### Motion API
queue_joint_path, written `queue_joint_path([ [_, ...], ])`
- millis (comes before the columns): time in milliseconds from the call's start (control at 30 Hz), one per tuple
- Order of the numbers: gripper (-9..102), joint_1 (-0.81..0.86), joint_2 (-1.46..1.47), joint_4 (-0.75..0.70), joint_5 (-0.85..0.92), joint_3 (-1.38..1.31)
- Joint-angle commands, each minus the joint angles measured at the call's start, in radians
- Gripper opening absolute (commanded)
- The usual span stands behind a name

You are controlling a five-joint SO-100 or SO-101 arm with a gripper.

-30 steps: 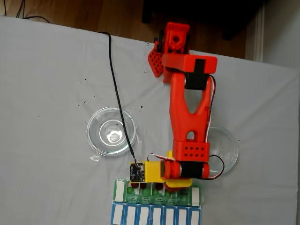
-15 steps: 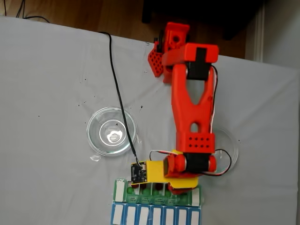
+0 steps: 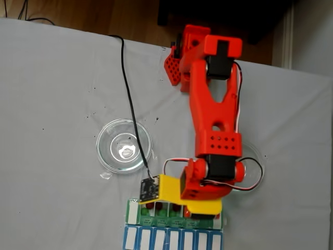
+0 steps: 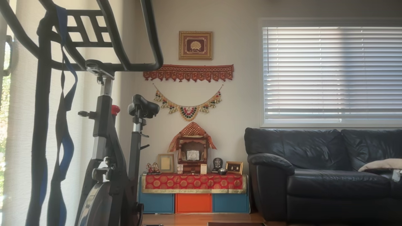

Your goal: Sort medicines into box.

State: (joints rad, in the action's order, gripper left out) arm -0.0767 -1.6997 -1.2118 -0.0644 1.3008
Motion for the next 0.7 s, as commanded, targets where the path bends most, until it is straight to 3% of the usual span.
queue_joint_path([
  [0, 2, 0.020, -0.018, 0.107, -0.049, -0.121],
  [400, 2, -0.081, -0.041, 0.265, -0.071, 0.106],
  [667, 1, -0.100, 0.049, 0.304, -0.072, 0.123],
])
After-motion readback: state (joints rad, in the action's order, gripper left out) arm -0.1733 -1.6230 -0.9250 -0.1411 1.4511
